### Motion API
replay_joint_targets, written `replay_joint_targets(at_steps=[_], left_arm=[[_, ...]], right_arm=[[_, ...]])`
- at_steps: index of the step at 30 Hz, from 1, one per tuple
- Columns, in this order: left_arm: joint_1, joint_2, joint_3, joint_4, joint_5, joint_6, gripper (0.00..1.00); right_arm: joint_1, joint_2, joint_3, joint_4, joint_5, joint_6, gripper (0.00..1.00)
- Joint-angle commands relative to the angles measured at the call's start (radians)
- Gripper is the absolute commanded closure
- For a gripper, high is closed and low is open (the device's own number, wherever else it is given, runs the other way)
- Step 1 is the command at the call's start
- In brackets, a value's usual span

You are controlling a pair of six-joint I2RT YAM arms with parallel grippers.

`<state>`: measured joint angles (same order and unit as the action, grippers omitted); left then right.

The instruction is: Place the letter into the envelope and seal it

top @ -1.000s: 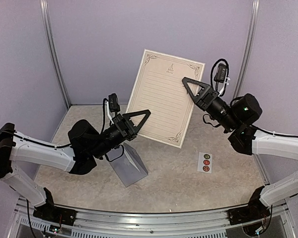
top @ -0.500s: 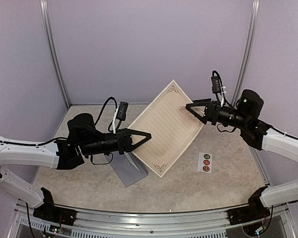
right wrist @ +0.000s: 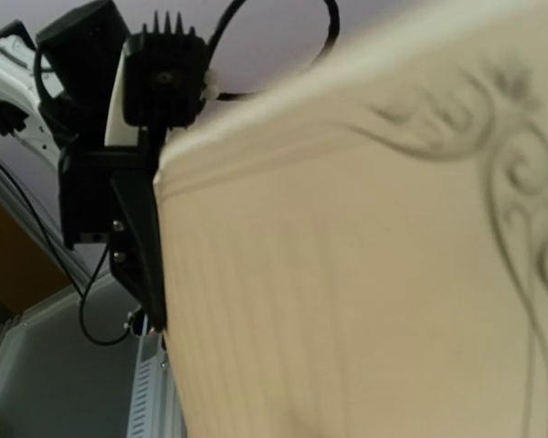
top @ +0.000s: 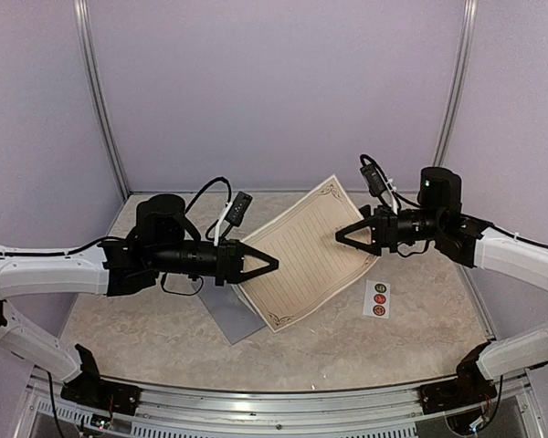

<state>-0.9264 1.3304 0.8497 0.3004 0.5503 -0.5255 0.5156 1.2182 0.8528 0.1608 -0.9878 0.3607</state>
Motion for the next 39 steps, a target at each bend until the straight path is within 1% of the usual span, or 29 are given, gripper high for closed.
replay_joint_targets(at_steps=[1,3,4,8,11,12,14,15,16,18,20,21,22,24,25,27,28,30,32,35,37,39], left_arm=[[0.022,0.001,0.024,-0.034,0.053,0.027,1.00],[0.028,0.001,0.024,-0.042,0.074,0.029,1.00],[0.031,0.001,0.026,-0.052,0.076,0.031,1.00],[0.037,-0.003,0.027,-0.071,0.082,0.039,1.00],[0.043,-0.005,0.029,-0.094,0.080,0.052,1.00],[0.046,-0.005,0.028,-0.096,0.082,0.053,1.00],[0.049,-0.006,0.024,-0.087,0.078,0.045,1.00],[0.049,-0.006,0.021,-0.076,0.079,0.039,1.00],[0.049,-0.006,0.015,-0.065,0.073,0.031,0.99],[0.052,-0.007,-0.006,-0.025,0.055,0.002,0.76],[0.056,-0.014,-0.052,0.059,0.048,-0.045,0.55],[0.056,-0.021,-0.080,0.104,0.046,-0.071,0.51],[0.057,-0.025,-0.105,0.167,0.042,-0.096,0.49],[0.057,-0.032,-0.152,0.246,0.033,-0.141,0.49],[0.055,-0.033,-0.170,0.281,0.028,-0.163,0.50],[0.051,-0.033,-0.197,0.331,0.017,-0.191,0.55],[0.047,-0.033,-0.206,0.341,0.002,-0.198,0.57],[0.040,-0.031,-0.211,0.343,-0.021,-0.196,0.57],[0.037,-0.028,-0.216,0.345,-0.044,-0.194,0.51],[0.034,-0.020,-0.218,0.352,-0.065,-0.191,0.49],[0.031,-0.011,-0.216,0.360,-0.076,-0.191,0.52],[0.023,-0.002,-0.213,0.359,-0.102,-0.187,0.58]], right_arm=[[-0.006,0.030,0.048,-0.089,-0.036,-0.083,0.29],[-0.006,0.040,0.051,-0.084,-0.055,-0.080,0.31],[-0.006,0.043,0.058,-0.091,-0.049,-0.084,0.34],[-0.006,0.046,0.071,-0.110,-0.041,-0.095,0.61],[-0.010,0.040,0.070,-0.114,-0.019,-0.098,0.69],[-0.008,0.040,0.071,-0.115,-0.013,-0.095,0.76],[-0.009,0.041,0.073,-0.116,-0.016,-0.087,0.94],[-0.008,0.038,0.071,-0.113,-0.007,-0.082,1.00],[-0.008,0.035,0.066,-0.109,0.008,-0.076,1.00],[-0.009,0.017,0.046,-0.100,0.074,-0.061,1.00],[-0.009,-0.007,0.023,-0.081,0.141,-0.034,1.00],[-0.008,-0.021,0.014,-0.073,0.169,-0.020,1.00],[-0.009,-0.032,0.006,-0.066,0.191,-0.005,1.00],[-0.009,-0.046,-0.008,-0.054,0.212,0.013,1.00],[-0.009,-0.051,-0.013,-0.052,0.215,0.020,1.00],[-0.008,-0.055,-0.017,-0.057,0.220,0.025,1.00],[-0.008,-0.058,-0.020,-0.060,0.227,0.027,1.00],[-0.008,-0.065,-0.025,-0.064,0.236,0.030,1.00],[-0.009,-0.070,-0.029,-0.062,0.233,0.038,1.00],[-0.009,-0.076,-0.037,-0.054,0.218,0.047,1.00],[-0.008,-0.078,-0.042,-0.053,0.219,0.056,1.00],[-0.008,-0.081,-0.046,-0.057,0.231,0.071,1.00]])
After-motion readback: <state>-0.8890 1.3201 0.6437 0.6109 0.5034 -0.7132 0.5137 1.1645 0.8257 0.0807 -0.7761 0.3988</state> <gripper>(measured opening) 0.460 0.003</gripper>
